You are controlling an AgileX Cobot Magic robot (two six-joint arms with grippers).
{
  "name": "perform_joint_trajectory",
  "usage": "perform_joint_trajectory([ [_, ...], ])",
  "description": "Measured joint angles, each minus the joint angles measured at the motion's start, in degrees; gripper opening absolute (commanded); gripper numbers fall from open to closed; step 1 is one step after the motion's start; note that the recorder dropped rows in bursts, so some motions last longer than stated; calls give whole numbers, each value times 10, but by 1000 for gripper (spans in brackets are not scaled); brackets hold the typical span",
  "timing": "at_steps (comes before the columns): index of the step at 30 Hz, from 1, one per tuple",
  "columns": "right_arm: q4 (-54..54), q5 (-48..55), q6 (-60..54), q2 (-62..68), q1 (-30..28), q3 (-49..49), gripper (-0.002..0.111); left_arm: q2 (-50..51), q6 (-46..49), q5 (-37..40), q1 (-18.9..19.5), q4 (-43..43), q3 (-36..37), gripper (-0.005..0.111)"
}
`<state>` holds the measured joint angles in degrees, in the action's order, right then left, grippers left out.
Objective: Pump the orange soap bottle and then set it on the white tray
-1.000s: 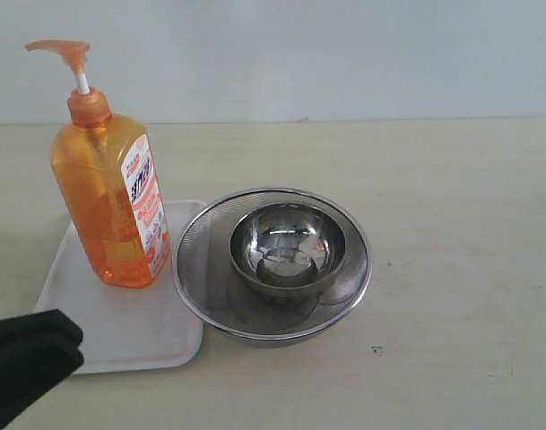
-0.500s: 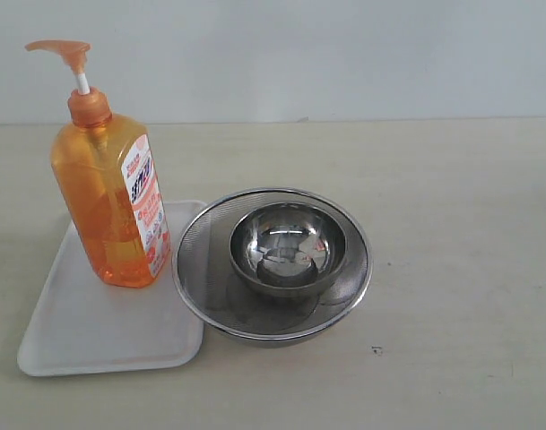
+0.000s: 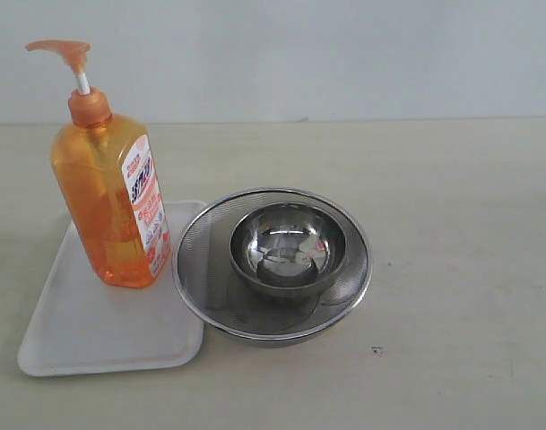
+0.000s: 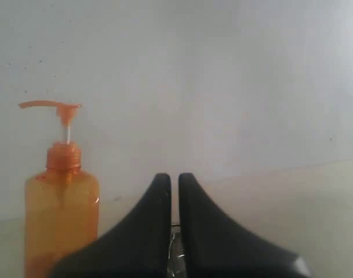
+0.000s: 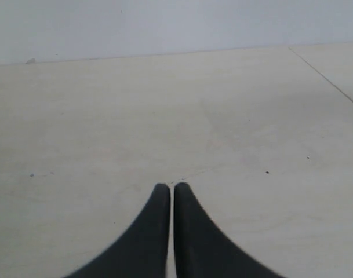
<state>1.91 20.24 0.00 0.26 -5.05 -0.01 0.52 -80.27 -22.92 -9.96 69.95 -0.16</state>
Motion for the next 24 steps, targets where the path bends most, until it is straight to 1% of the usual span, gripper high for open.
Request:
perform_joint_trajectory([
  [7, 0, 0, 0, 0, 0, 0, 0, -4, -6, 14, 6, 21, 0, 5],
  [10, 0, 0, 0, 0, 0, 0, 0, -4, -5, 18, 6, 14, 0, 5],
  [12, 0, 0, 0, 0, 0, 0, 0, -4, -4, 34, 6, -18, 0, 5],
  [16, 0, 0, 0, 0, 0, 0, 0, -4, 14, 50, 6, -119, 0, 5],
  [19, 0, 0, 0, 0, 0, 0, 0, -4, 37, 43, 6, -149, 0, 5],
  [24, 0, 0, 0, 0, 0, 0, 0, -4, 66, 17, 6, -163, 0, 5],
])
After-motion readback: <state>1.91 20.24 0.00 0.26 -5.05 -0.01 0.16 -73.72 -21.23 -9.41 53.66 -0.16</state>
